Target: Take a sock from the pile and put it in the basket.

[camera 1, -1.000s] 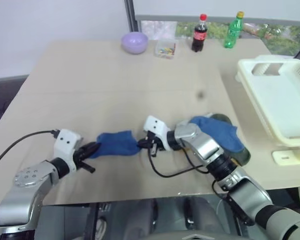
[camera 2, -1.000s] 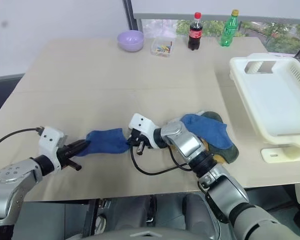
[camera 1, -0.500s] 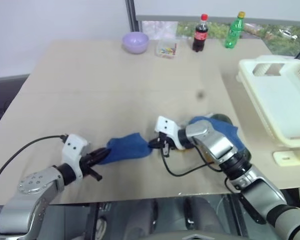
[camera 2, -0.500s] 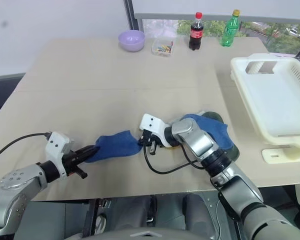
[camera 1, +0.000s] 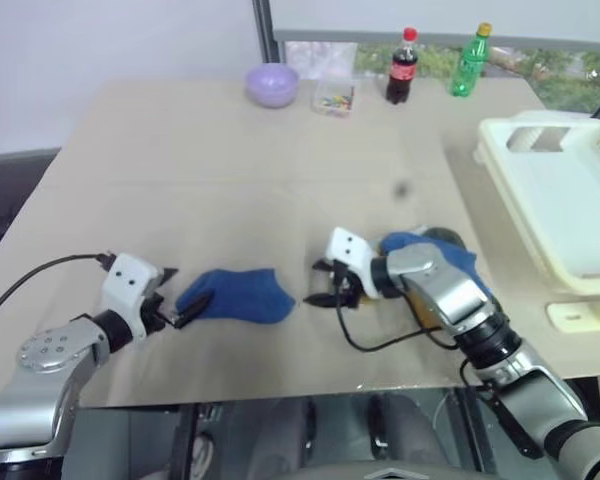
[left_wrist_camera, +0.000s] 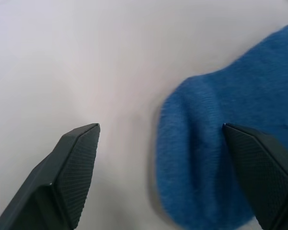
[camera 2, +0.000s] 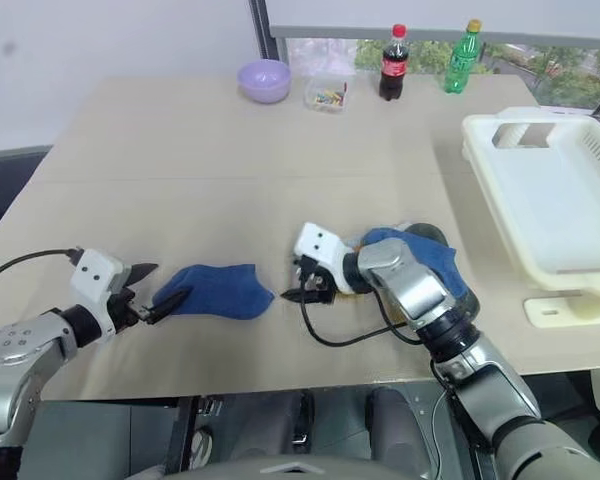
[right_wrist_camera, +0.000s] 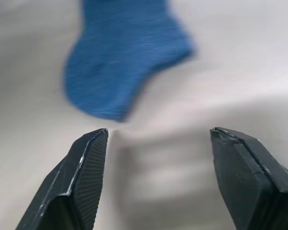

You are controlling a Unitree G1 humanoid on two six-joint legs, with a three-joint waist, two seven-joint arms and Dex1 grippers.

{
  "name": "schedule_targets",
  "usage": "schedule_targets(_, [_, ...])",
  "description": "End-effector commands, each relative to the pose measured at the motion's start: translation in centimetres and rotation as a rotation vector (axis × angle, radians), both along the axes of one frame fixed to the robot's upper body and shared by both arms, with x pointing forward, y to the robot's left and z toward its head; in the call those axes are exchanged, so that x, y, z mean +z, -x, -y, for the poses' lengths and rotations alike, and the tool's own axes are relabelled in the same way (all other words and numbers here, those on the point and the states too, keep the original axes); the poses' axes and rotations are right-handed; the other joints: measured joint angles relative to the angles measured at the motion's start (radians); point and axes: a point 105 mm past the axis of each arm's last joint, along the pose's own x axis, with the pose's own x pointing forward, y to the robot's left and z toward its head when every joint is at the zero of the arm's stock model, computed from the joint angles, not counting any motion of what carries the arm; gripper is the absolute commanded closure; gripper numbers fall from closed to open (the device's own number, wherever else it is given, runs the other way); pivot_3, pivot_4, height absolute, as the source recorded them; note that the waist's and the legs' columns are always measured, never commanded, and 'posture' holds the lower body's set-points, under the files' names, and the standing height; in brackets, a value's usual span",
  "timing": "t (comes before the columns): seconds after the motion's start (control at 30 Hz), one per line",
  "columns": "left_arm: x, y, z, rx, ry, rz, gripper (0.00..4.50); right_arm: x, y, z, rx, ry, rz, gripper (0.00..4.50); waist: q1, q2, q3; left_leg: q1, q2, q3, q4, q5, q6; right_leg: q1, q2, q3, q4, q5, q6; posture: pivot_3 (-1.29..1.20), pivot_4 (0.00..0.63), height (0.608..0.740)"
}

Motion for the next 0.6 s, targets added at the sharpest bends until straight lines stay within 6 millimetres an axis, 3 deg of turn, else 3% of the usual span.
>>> schedule_targets(0.03, [3.0, 0.3, 1.5, -0.068, 0.105, 0.097, 0.03, 4.0, -0.3, 1.8, -0.067, -0.107, 0.097, 0.98, 0.003, 0.000, 0.000, 0.000, 0.000, 0.000, 0.000, 0.000, 0.000, 0.000, 0.000, 0.001, 0.000, 0.000, 0.000, 0.00, 0.150, 0.740])
schedule_targets(0.17, [4.6, 1.7, 4.7, -0.234, 0.216, 0.124, 0.03, 5.3, -1.4, 6.5, -0.274, -0.088, 0.190, 0.98, 0.015, 0.000, 0.000, 0.000, 0.001, 0.000, -0.001, 0.000, 0.000, 0.000, -0.001, 0.001, -0.001, 0.000, 0.000, 0.00, 0.150, 0.740])
schedule_targets(0.33, [5.1, 3.0, 8.3, -0.413, 0.225, 0.157, 0.03, 4.7, -1.5, 11.8, -0.479, 0.025, 0.250, 0.98, 0.024, 0.000, 0.000, 0.000, 0.000, 0.000, 0.000, 0.000, 0.000, 0.002, -0.002, 0.001, -0.002, -0.002, -0.004, 0.00, 0.150, 0.740])
schedule_targets(0.43, [5.8, 4.1, 9.3, -0.527, 0.322, 0.119, 0.03, 4.2, -0.9, 13.5, -0.542, 0.070, 0.249, 0.98, 0.018, 0.000, 0.001, 0.000, 0.001, 0.001, -0.001, 0.000, 0.000, 0.002, 0.000, 0.002, -0.002, -0.002, -0.004, 0.00, 0.150, 0.740])
schedule_targets(0.6, [6.1, 3.3, 9.0, -0.559, 0.314, 0.105, 0.03, 3.4, -0.4, 13.9, -0.554, 0.086, 0.226, 0.98, 0.020, 0.001, 0.001, 0.001, 0.002, 0.000, 0.001, 0.000, 0.001, 0.003, 0.004, -0.001, -0.001, -0.003, -0.004, 0.00, 0.150, 0.740])
